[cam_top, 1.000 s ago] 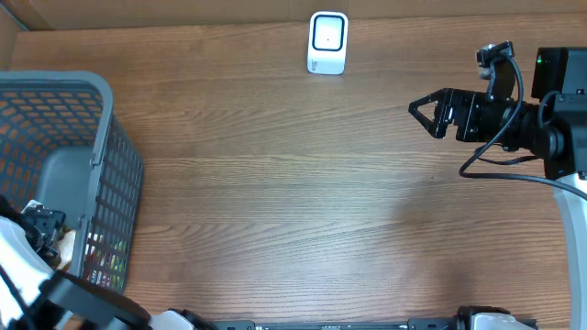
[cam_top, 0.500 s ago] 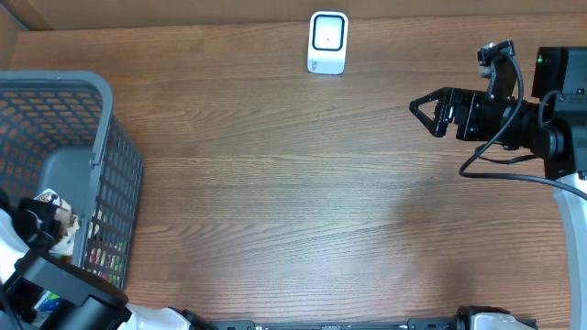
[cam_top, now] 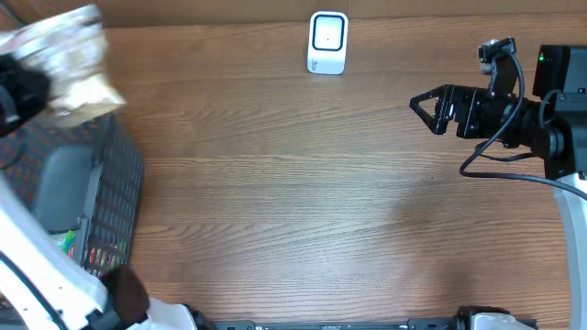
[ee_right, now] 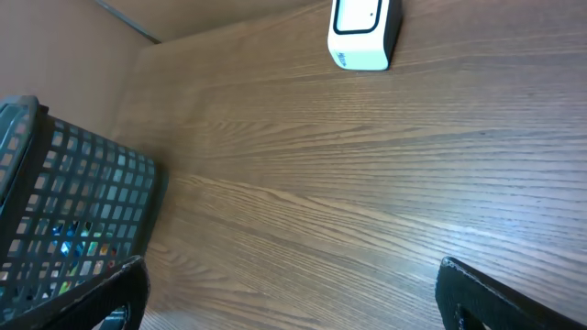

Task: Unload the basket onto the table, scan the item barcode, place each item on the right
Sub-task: 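Grasp the dried mushroom bag with the left gripper, place it mid-table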

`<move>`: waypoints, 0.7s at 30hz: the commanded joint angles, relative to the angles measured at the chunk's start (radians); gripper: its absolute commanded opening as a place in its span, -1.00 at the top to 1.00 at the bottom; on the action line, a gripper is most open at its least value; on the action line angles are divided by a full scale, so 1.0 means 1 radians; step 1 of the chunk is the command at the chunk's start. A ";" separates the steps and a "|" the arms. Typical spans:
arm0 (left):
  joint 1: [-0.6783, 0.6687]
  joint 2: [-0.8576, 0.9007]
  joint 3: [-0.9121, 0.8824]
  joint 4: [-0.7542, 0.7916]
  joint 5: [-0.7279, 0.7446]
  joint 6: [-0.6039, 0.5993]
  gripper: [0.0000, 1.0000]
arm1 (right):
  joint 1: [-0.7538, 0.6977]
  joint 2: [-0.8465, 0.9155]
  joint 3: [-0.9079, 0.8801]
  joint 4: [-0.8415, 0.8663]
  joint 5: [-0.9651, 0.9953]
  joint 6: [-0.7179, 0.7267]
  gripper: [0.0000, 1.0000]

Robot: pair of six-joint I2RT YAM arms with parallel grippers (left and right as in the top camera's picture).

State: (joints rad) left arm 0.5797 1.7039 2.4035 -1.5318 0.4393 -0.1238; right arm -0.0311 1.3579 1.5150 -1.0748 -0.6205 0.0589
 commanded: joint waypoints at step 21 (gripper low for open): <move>-0.940 0.290 -0.384 0.152 -0.222 -0.135 0.78 | 0.004 -0.004 0.023 -0.008 0.051 -0.008 -1.00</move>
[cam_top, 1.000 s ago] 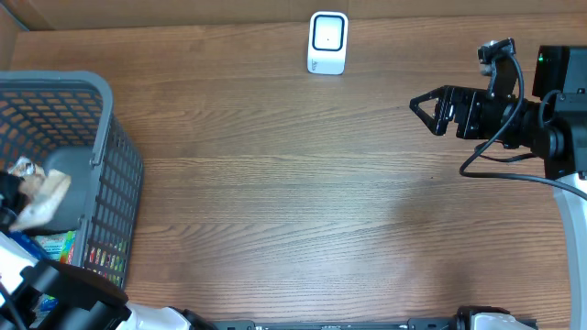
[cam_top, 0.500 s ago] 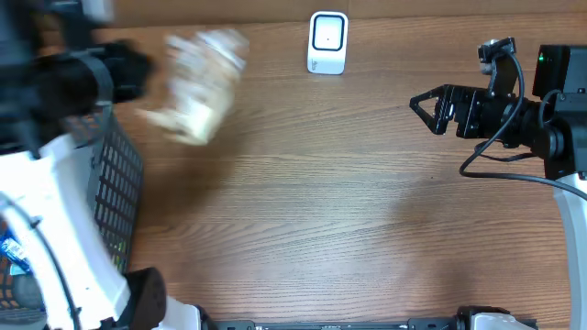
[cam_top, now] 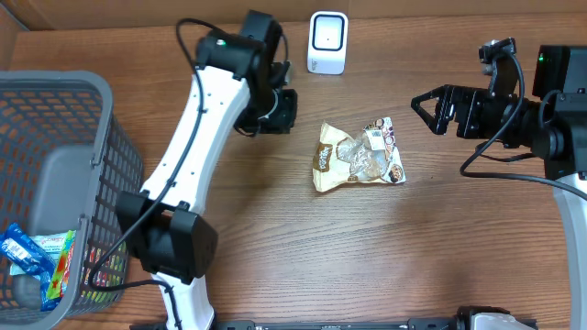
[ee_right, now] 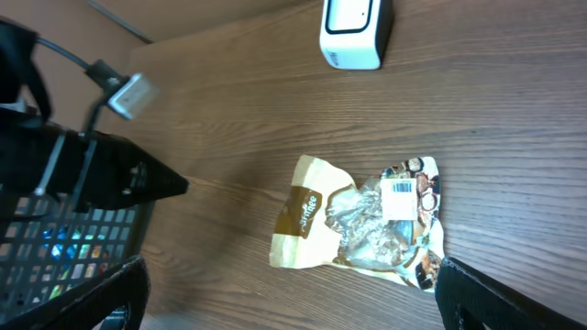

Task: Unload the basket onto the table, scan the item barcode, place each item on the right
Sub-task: 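Grasp the dried mushroom bag with the left gripper, place it mid-table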

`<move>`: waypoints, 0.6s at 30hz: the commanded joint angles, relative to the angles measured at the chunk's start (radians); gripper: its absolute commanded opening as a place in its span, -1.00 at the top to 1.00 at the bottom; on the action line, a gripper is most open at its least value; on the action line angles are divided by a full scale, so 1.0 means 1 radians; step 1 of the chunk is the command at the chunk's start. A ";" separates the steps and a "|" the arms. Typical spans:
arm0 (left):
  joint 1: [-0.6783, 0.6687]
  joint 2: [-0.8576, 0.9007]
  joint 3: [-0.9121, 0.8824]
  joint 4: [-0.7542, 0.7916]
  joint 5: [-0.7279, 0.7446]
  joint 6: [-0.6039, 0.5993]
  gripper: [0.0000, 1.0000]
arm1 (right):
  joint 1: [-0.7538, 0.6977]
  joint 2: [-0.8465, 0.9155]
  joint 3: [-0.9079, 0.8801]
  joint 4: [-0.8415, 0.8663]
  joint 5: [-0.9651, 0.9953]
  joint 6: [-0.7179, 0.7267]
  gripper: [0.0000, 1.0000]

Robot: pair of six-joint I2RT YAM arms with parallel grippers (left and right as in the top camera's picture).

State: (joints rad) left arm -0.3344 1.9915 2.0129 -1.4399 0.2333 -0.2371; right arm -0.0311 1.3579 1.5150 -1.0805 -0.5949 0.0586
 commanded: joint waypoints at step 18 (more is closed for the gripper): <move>-0.007 0.024 0.075 0.074 0.045 0.073 -0.73 | 0.004 -0.004 0.023 -0.009 0.037 -0.008 -1.00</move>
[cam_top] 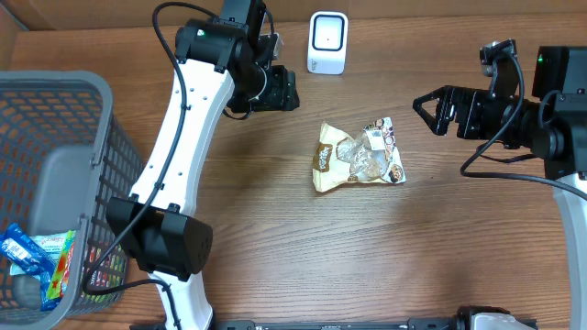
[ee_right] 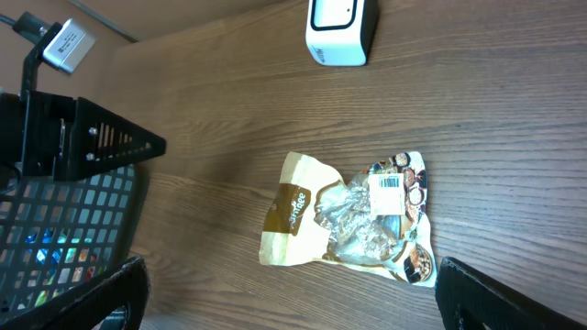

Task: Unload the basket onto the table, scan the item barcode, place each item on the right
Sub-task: 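Grasp the dried mushroom bag with the left gripper, place it mid-table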

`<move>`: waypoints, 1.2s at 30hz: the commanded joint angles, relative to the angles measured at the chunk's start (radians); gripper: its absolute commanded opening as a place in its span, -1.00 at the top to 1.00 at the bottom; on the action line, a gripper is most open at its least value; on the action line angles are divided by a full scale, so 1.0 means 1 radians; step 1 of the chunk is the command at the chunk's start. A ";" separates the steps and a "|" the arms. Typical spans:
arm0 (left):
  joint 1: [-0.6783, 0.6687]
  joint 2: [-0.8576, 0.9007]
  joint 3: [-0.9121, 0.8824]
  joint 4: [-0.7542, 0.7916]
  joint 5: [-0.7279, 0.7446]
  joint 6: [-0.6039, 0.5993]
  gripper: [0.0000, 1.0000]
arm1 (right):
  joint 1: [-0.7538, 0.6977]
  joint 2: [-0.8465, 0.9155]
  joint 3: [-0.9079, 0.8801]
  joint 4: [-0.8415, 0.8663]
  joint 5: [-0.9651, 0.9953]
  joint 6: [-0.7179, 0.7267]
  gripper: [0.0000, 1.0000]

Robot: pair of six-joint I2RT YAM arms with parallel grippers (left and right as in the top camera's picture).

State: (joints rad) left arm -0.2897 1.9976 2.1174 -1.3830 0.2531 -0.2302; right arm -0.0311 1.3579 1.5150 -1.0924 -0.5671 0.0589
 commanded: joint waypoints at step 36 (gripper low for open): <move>-0.048 0.346 -0.043 -0.166 -0.376 -0.144 0.92 | 0.004 -0.003 0.023 -0.010 0.043 -0.008 -1.00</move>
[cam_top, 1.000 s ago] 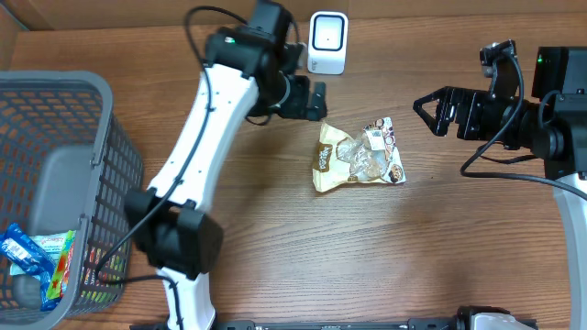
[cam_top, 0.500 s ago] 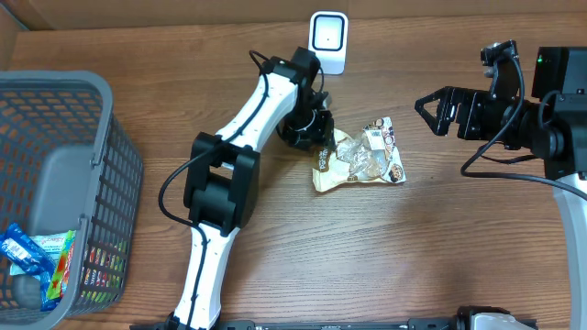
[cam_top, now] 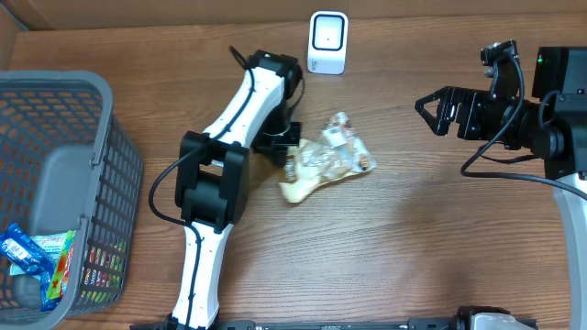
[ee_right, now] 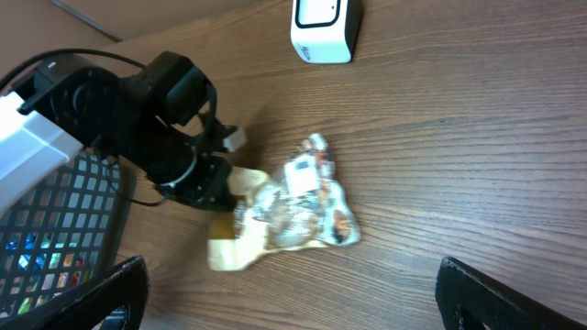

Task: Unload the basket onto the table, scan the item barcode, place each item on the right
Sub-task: 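Grasp the dried mushroom bag with the left gripper, place it mid-table, then reach the left gripper into the basket and grasp the Haribo bag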

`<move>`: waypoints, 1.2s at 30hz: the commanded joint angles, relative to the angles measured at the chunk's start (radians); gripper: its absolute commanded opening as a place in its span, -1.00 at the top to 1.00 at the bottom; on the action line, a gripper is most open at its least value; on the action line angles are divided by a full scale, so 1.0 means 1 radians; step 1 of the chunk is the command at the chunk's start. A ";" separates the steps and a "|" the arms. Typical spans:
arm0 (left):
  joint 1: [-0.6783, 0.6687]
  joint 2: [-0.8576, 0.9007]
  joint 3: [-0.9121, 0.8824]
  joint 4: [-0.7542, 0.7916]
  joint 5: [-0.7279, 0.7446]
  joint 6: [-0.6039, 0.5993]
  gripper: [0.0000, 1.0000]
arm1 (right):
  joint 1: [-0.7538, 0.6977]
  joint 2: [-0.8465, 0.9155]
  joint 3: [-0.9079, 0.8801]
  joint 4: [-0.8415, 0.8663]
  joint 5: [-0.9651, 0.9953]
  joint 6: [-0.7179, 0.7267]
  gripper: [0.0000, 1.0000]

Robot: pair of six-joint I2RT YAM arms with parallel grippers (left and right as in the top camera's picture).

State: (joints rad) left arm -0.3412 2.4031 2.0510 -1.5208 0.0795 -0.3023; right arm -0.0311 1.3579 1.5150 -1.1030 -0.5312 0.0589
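Observation:
A crinkled snack bag (cam_top: pixel 323 158), tan and clear with a white barcode label, sits mid-table, tilted; the right wrist view shows the snack bag (ee_right: pixel 295 203) partly blurred. My left gripper (cam_top: pixel 285 150) is at the bag's left end and looks shut on its edge; this left gripper (ee_right: pixel 223 180) also shows from the right wrist. The white barcode scanner (cam_top: pixel 327 42) stands at the table's far edge, just beyond the bag, and the scanner (ee_right: pixel 324 29) faces forward. My right gripper (cam_top: pixel 427 106) hangs open to the right, well apart from the bag.
A grey mesh basket (cam_top: pixel 101 197) with several wrapped items stands at the left edge, and the same basket (ee_right: pixel 41 247) fills the lower left of the right wrist view. The left arm (cam_top: pixel 215 183) reaches up across the table's middle left. Bare wood lies between bag and right gripper.
My left gripper has come down from beside the scanner to the bag's left end. The bag has shifted left and turned, its label end now pointing toward the scanner. The right arm is unchanged.
First the table was bare and my left arm was over the basket with a blurred bag at the far left. Then the bag lay flat mid-table with my left gripper apart from it, then farther back. Now that gripper is on the bag's edge.

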 commanded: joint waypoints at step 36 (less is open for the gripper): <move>1.011 -1.060 -0.056 -0.169 -0.248 -0.170 -0.99 | 0.004 -0.002 0.023 -0.005 0.007 -0.007 -1.00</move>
State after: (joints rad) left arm 0.4992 1.3842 2.1490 -1.6848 -0.1627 -0.3935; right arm -0.0311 1.3579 1.5150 -1.1149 -0.5312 0.0586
